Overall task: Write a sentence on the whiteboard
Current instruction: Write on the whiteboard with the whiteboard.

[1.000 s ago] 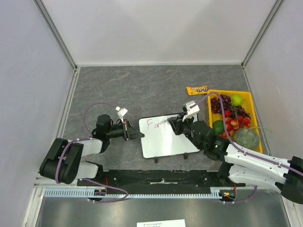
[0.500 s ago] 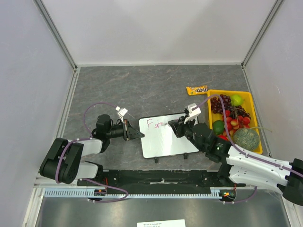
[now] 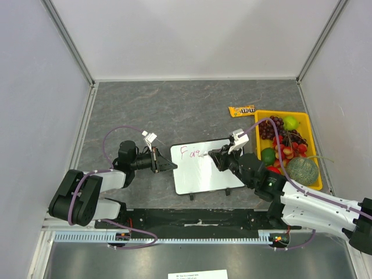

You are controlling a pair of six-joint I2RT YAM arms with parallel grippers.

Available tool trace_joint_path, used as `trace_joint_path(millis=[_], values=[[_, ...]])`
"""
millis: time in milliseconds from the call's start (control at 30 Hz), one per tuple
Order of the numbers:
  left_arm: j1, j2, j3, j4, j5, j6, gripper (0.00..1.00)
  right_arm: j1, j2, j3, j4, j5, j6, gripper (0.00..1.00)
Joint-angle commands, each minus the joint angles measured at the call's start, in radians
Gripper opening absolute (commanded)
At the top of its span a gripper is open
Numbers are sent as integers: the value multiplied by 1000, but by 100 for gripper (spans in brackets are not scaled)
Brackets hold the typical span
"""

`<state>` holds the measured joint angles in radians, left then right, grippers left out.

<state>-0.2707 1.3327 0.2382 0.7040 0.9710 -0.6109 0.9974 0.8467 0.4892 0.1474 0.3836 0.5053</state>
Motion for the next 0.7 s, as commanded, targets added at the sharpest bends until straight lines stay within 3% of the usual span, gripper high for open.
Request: trace_joint_path(millis=[0, 667], values=[[-7, 14, 13, -37, -64, 65, 2, -2, -14, 8, -32, 58, -20, 0], [-5, 16, 13, -38, -64, 66, 2, -9, 31, 132, 18, 133, -134, 0]])
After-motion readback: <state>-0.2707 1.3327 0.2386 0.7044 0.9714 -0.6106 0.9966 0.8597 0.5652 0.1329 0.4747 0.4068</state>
